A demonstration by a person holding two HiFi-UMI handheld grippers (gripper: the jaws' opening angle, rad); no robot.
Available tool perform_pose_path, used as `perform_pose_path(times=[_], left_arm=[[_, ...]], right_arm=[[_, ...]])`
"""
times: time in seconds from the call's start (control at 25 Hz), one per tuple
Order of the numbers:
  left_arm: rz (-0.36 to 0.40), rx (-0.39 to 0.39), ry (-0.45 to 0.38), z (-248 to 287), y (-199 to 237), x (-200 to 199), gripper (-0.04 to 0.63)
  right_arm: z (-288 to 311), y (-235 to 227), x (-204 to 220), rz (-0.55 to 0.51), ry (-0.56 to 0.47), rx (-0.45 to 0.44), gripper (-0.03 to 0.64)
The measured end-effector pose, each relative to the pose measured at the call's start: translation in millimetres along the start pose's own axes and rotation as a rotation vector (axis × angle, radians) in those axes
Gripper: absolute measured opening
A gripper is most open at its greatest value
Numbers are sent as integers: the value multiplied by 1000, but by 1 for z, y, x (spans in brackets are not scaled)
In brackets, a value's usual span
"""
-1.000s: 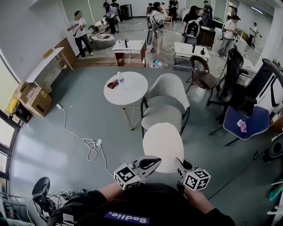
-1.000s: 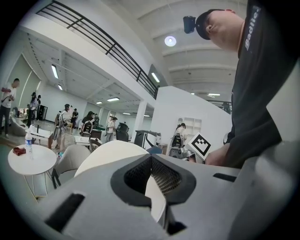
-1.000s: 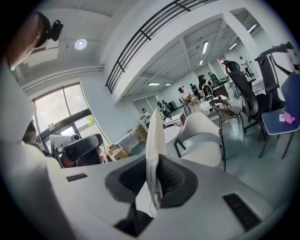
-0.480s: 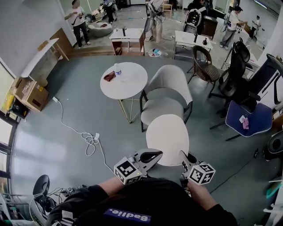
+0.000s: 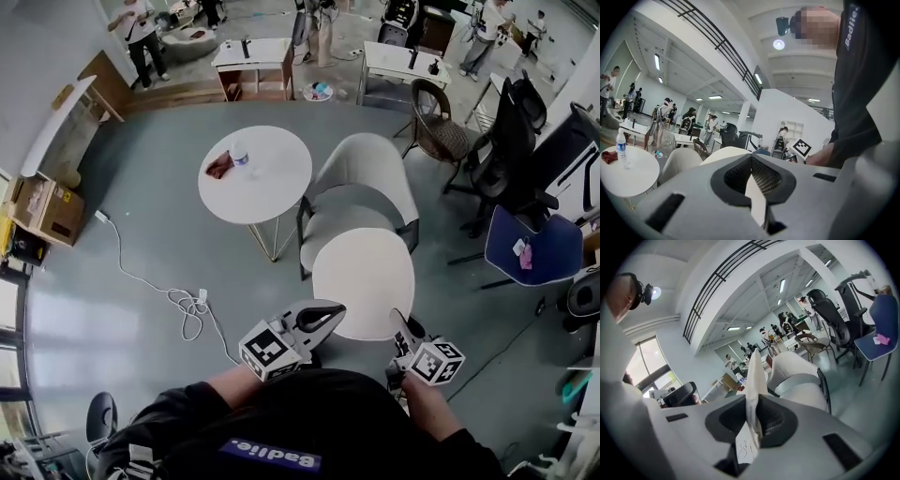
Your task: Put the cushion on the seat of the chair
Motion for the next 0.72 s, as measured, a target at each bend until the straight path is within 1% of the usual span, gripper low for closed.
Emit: perform_pose_path(times=[0.16, 0.28, 0.48, 0.6, 0.72], left_arm=[[-8, 26, 6, -9, 37, -5, 15], [-22, 17, 2, -9, 63, -9, 15], [-23, -29, -8, 2, 93, -18, 15], [-21, -74, 3, 10, 110, -20, 15], [-32, -125, 8, 18, 120, -30, 15]], right_arm=[[35, 2, -13, 17, -24, 49, 58], [62, 0, -24, 20, -40, 71, 60], [104, -16, -35, 61, -26, 68, 60], [135, -29, -37, 80, -4, 57, 60], [165, -39, -41, 93, 25, 44, 60]])
Point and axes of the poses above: the fingertips, and each gripper's own axes: z forward along the fingers, y to its left, x out of its underside, the point moved 4 cm from there along -z, backward along the fingers, and after that the axes turned 13 degrees about x, right-handed, at the moved point
